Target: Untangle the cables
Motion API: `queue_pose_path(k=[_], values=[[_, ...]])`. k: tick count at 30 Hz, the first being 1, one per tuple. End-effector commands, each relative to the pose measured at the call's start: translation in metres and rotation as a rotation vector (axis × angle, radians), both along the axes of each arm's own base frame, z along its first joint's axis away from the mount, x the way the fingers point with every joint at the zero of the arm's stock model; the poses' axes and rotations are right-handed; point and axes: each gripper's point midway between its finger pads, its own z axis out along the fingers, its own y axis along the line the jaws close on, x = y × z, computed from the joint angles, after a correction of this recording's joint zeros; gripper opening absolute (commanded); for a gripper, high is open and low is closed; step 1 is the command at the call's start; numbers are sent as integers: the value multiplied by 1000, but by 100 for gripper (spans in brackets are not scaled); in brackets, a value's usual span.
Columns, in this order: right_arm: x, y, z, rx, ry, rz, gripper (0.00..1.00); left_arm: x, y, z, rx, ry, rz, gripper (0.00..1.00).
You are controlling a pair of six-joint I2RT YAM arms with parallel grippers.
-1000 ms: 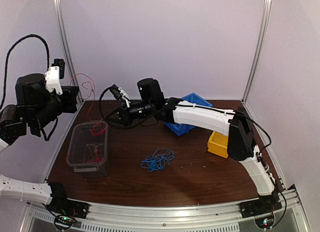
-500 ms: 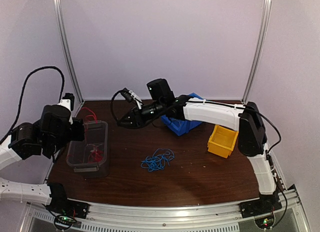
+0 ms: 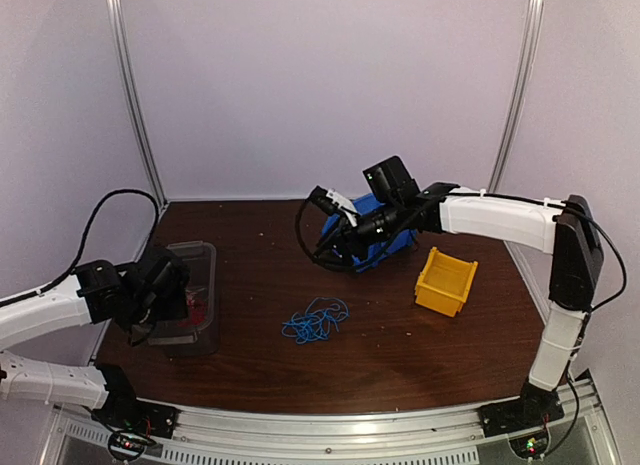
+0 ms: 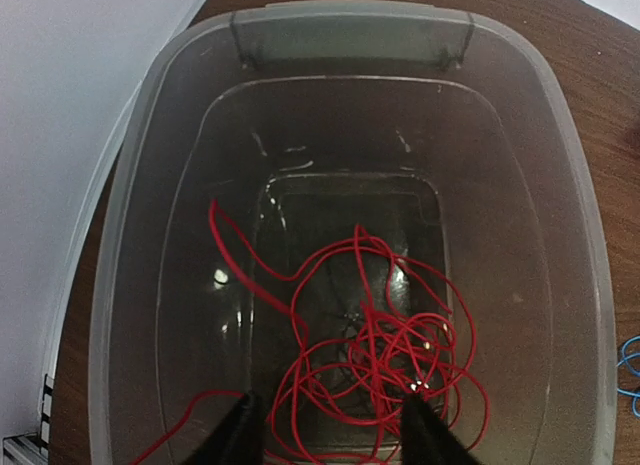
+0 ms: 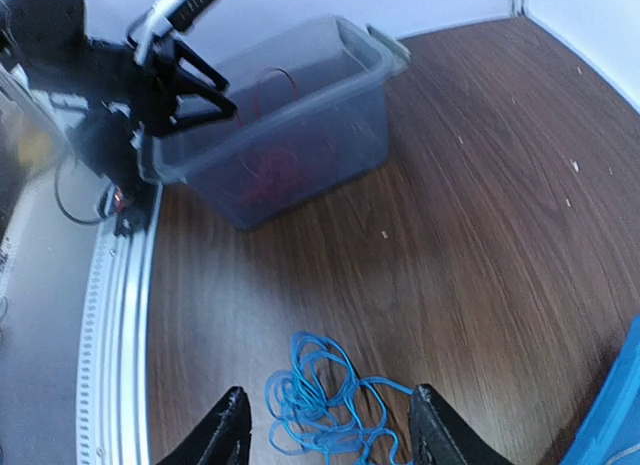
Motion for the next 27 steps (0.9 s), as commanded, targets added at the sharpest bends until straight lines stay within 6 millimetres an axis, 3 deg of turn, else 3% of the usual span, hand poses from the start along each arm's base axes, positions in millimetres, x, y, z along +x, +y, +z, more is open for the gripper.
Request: queue_pose_path(k=[1, 5, 7, 10, 19, 27], values=[[5, -39, -37, -152, -57, -35, 57, 17, -18, 39, -140, -106, 5, 70], [-3, -63, -69, -286, -137, 38, 57, 32, -30, 90, -159, -219, -66, 74], [-4, -70, -78, -331, -201, 74, 56, 43, -50, 119, -194, -308, -166, 75], [1, -76, -83, -374, -297, 118, 50, 52, -76, 143, -212, -381, -301, 74], [8, -59, -97, -422, -388, 226, 31, 69, -119, 154, -291, -442, -427, 72], [-20, -39, -119, -474, -426, 358, 33, 78, -136, 157, -317, -461, -459, 72]])
